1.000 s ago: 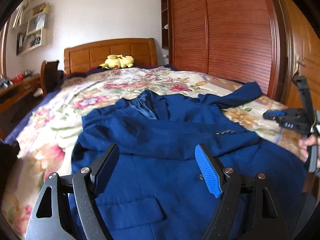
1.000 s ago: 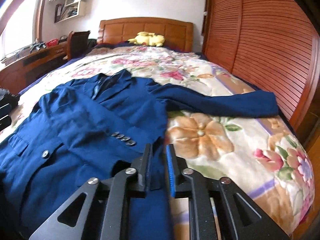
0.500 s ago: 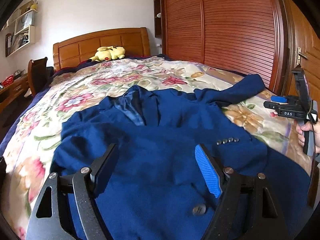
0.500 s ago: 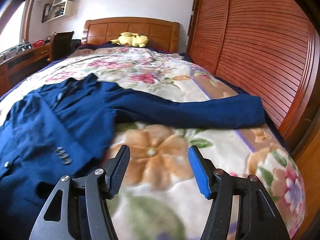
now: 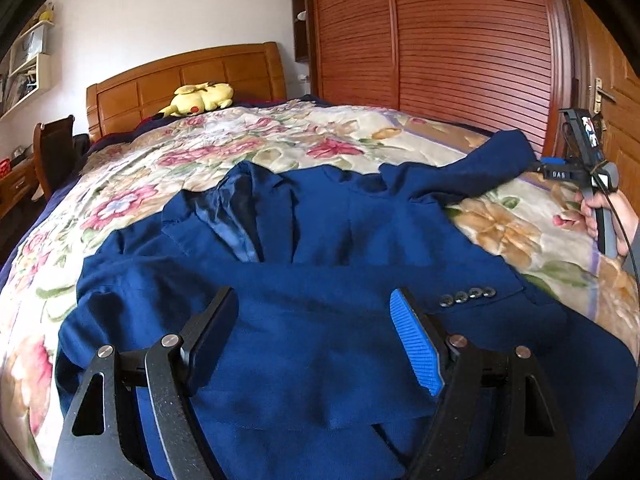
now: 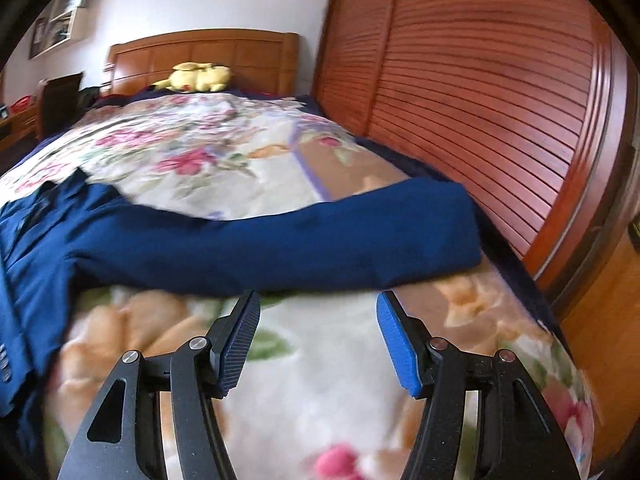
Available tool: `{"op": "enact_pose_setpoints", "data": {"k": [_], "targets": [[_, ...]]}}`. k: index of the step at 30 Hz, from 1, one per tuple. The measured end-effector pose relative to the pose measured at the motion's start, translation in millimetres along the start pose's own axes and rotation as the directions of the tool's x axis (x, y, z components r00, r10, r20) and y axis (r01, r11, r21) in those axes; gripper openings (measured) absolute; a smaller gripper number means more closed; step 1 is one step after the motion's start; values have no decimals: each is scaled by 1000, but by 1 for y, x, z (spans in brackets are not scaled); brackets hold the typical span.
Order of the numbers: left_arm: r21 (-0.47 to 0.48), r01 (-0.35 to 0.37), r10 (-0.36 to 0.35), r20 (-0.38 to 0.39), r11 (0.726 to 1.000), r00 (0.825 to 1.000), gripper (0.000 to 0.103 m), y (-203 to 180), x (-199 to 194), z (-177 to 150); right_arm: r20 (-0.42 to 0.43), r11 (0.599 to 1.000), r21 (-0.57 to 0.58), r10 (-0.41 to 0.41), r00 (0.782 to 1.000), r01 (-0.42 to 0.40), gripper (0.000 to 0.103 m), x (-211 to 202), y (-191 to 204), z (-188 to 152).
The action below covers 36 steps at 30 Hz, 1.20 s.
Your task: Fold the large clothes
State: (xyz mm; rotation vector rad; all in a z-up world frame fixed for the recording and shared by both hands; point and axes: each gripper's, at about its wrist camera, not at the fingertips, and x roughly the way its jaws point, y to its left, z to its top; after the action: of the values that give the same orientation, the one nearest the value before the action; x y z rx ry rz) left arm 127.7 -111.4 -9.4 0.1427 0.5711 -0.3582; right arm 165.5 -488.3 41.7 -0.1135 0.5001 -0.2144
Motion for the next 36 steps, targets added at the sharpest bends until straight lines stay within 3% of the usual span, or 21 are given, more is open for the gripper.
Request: {"op": "enact_pose_setpoints", "data": {"k": [8, 16, 20, 25, 34, 35, 36], "targets": [[-79, 7, -8, -3, 997, 1000, 79, 13, 3, -9, -1, 990, 81, -120, 993, 120, 63, 40, -23, 14], [-63, 4, -5, -6, 998, 1000, 79, 11, 3, -13, -22, 956, 186, -227, 974, 227, 63, 59, -56, 28], [-41, -4, 4, -2, 999, 1000, 79, 7, 3, -13, -81, 938, 222, -255, 964, 267, 63, 71, -65, 29], [-33, -8, 8, -10, 999, 1000, 79, 5, 5, -15, -118, 932, 279, -205, 972, 230, 63, 85, -68, 30], [-27, -13, 12, -15, 1000, 1000, 79, 4, 6, -15, -186, 957, 235, -129, 974, 171, 63, 109, -56, 26], [-28, -13, 12, -14, 1000, 1000, 79, 4, 7, -15, -188, 958, 228, -134, 973, 176, 51, 109, -55, 26], [-27, -13, 13, -15, 1000, 1000, 79, 4, 7, -15, -198, 959, 215, -140, 970, 183, 24, 111, -55, 27]]}}
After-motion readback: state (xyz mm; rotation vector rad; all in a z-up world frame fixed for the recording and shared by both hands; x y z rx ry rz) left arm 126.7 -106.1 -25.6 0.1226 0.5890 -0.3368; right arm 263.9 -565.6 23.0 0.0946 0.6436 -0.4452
